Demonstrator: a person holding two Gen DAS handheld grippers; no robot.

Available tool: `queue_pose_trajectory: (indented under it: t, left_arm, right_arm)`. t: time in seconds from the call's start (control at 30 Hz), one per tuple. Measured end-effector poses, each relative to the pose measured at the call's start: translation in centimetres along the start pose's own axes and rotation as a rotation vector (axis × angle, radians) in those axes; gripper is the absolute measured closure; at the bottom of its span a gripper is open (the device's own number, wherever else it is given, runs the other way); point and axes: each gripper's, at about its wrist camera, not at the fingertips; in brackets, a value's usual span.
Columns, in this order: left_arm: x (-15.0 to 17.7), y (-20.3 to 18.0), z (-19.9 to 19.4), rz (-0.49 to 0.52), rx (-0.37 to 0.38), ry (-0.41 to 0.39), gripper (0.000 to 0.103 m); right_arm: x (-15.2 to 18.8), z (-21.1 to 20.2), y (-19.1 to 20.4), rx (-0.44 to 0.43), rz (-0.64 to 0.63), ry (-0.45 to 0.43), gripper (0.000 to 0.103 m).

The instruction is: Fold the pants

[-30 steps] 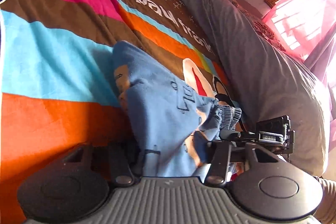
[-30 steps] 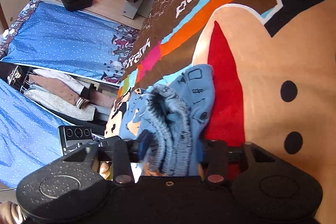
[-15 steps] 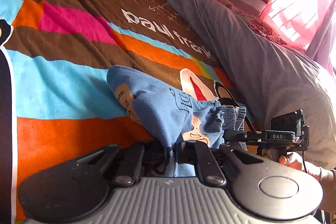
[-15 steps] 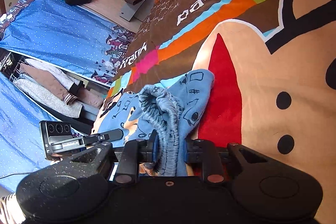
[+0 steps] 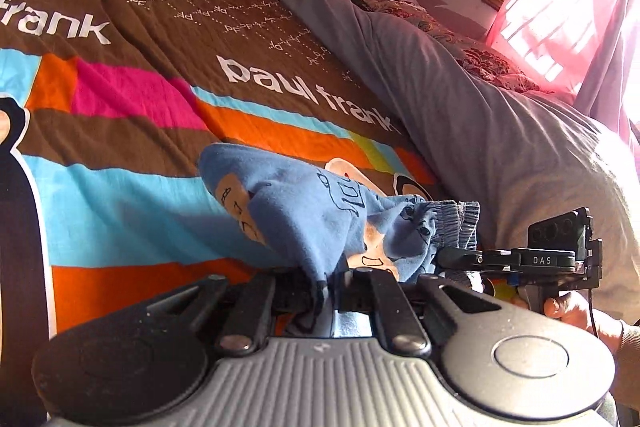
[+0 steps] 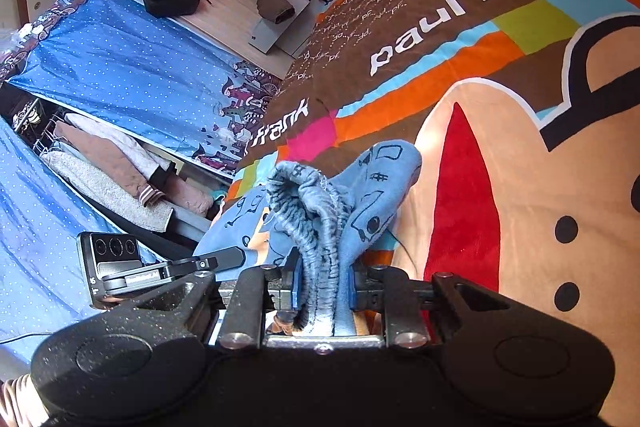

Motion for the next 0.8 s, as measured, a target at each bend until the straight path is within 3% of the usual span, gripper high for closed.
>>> queue_pose_trajectory:
  t: [0.17, 0.33, 0.57, 0.8]
  left_arm:
    - [-0.9, -0.9, -1.2, 0.018, -0.009, -0.023, 0.094]
    - [-3.8, -0.6, -1.3, 0.034, -0.024, -0.060, 0.094]
    - [-11.5, 1.8, 2.0, 0.054, -0.056, -0.107, 0.094]
    - [-18.2, 6.2, 8.7, 0.049, -0.117, -0.107, 0.094]
  right_arm:
    - [-0.6, -0.6, 1.8, -0.008, -0.023, -0.015, 0.081]
    - [-2.9, 0.5, 3.4, -0.020, -0.058, -0.029, 0.081]
    - [-10.6, 5.4, 3.8, -0.027, -0.108, -0.059, 0.081]
    - [-19.1, 13.1, 1.0, 0.017, -0.137, -0.047, 0.081]
Point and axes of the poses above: each gripper's, at about its wrist camera, not at the fingertips, and z roughly the way its jaws point, y to its left, x to its underside, and after that the axes turned 5 degrees about -y, right-handed
